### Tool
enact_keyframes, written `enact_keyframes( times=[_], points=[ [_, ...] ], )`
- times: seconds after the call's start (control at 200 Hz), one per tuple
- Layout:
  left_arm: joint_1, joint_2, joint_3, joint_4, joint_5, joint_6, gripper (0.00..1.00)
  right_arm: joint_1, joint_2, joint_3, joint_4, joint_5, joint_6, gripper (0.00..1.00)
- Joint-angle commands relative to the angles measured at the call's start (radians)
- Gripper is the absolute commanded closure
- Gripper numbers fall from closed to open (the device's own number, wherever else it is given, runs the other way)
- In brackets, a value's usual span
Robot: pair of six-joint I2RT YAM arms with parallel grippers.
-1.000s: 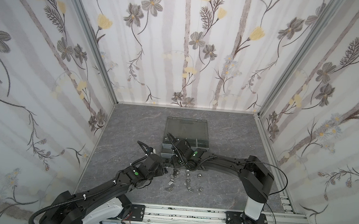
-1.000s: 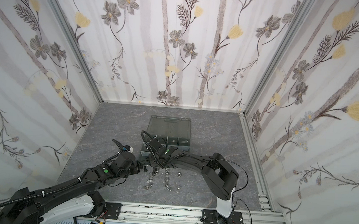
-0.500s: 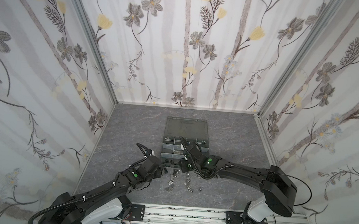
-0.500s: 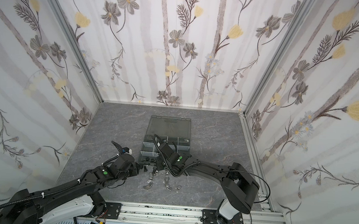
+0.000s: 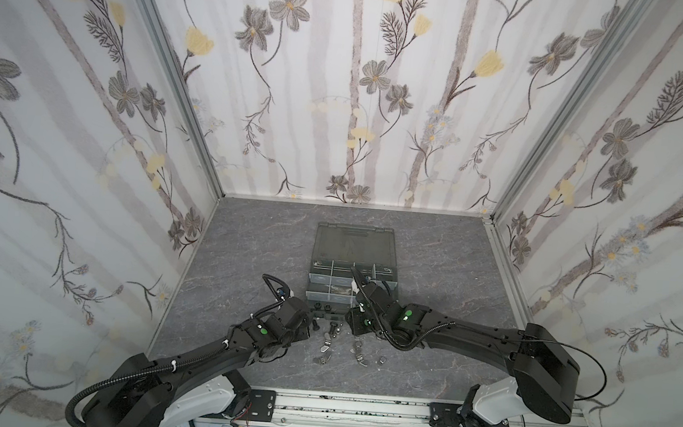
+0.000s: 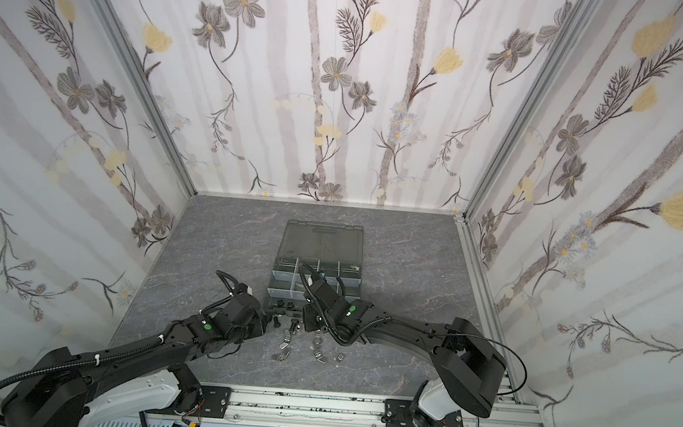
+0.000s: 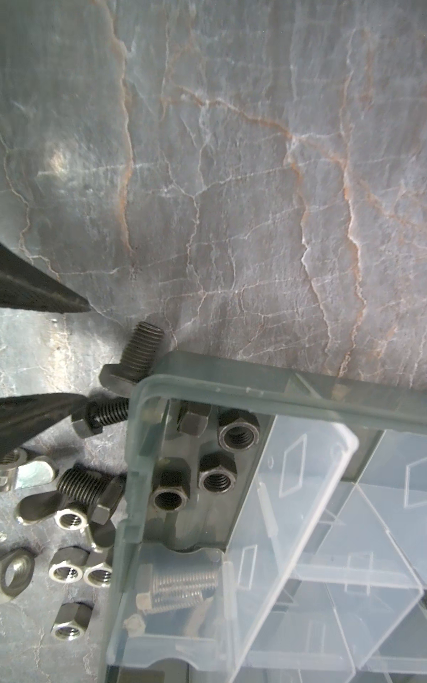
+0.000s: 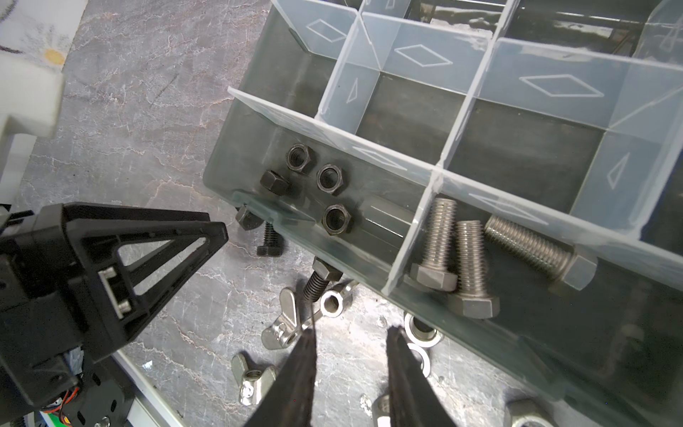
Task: Sort the screws and nuts into containers
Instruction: 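Lower the left gripper to a black bolt while the right gripper withdraws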
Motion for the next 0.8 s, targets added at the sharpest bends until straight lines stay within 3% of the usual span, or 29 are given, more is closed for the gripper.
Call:
enact_keyframes(
  times=[0.0, 0.795],
  points=[
    [-0.002, 0.027, 0.028, 0.040, -0.023, -0.008, 0.61, -0.001, -0.010, -0.003, 0.044, 0.010, 0.012, 0.66],
    [-0.004, 0.108, 0.028, 0.050, -0.056, -0.017, 0.61, -0.004, -0.024, -0.040, 0.070, 0.004, 0.010, 0.66]
  ],
)
